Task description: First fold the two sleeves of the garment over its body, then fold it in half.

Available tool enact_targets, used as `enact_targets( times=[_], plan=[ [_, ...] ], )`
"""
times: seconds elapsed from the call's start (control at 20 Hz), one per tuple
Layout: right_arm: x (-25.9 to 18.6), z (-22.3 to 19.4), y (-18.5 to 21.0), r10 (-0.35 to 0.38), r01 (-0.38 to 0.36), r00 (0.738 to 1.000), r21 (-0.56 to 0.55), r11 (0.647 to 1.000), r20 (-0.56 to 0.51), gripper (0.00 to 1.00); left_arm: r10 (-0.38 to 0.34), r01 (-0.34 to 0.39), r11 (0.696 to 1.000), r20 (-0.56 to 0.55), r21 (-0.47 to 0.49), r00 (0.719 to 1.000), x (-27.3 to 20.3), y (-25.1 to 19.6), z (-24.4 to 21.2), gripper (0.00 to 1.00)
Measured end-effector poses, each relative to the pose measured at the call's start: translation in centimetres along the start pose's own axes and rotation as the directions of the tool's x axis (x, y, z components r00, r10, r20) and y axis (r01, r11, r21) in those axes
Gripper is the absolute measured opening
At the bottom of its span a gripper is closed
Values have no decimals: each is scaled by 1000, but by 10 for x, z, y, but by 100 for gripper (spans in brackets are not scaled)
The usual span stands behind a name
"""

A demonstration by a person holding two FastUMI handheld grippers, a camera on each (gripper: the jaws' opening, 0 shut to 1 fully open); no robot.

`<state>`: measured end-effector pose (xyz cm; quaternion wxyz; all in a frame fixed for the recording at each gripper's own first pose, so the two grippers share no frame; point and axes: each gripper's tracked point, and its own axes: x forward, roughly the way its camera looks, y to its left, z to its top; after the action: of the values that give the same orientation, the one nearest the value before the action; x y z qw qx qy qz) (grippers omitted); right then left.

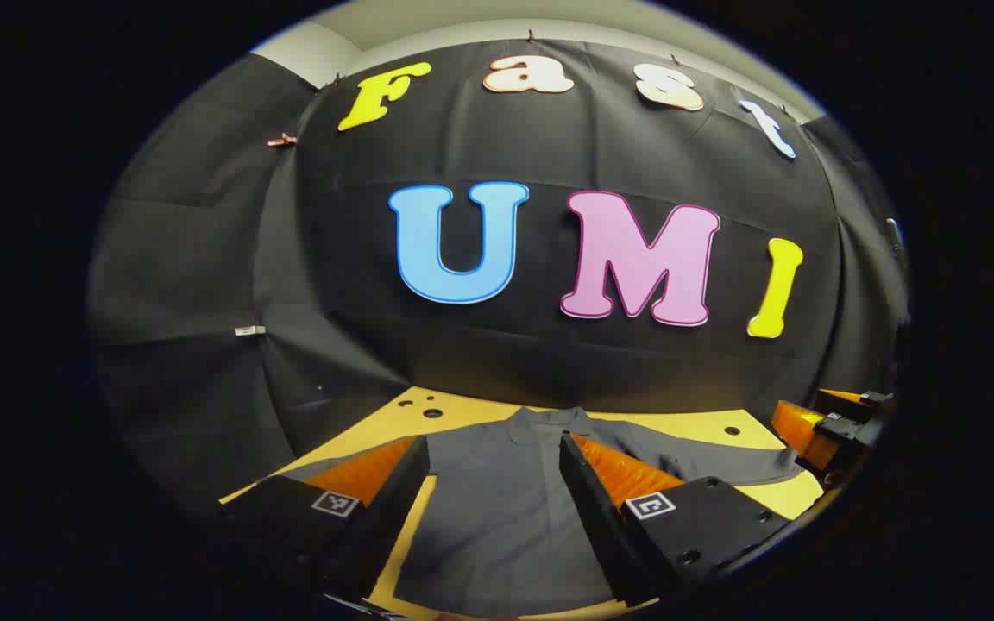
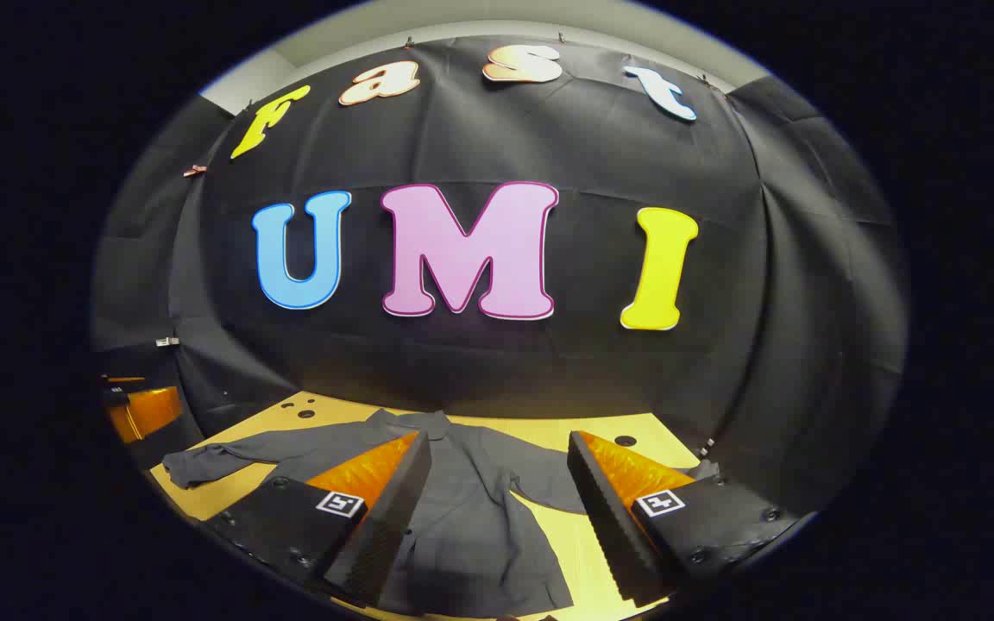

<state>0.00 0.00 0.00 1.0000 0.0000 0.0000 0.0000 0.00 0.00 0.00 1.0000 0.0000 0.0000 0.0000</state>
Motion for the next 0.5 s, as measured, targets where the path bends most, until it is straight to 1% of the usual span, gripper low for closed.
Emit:
enact_targets(
  times=[0.1, 0.15, 0.2, 0.25, 0.35, 0.5],
  plan=[
    [-1, -3, -3, -13, 12, 1000, -8, 1000, -21, 98, -12, 13, 1000, -48, 18, 999, 3, 0, -16, 96],
    [-2, -3, -5, -20, 20, 1000, -10, 1000, -11, 98, -20, 20, 1000, -49, 9, 999, 4, -1, -20, 92],
    [-1, -2, -4, -21, 21, 1000, -11, 1000, -1, 98, -24, 25, 1000, -60, 5, 998, 5, -2, -26, 96],
    [0, -3, -4, -23, 23, 1000, -17, 1000, -3, 98, -26, 27, 1000, -76, 10, 997, 5, -3, -31, 95],
    [-2, -8, -7, -22, 21, 1000, -28, 999, -17, 98, -24, 26, 999, -73, 20, 997, 11, 1, -34, 96],
    [-4, -12, -7, -16, 15, 999, -31, 999, -31, 98, -19, 19, 1000, -95, 2, 995, 21, 6, -40, 96]
  ],
)
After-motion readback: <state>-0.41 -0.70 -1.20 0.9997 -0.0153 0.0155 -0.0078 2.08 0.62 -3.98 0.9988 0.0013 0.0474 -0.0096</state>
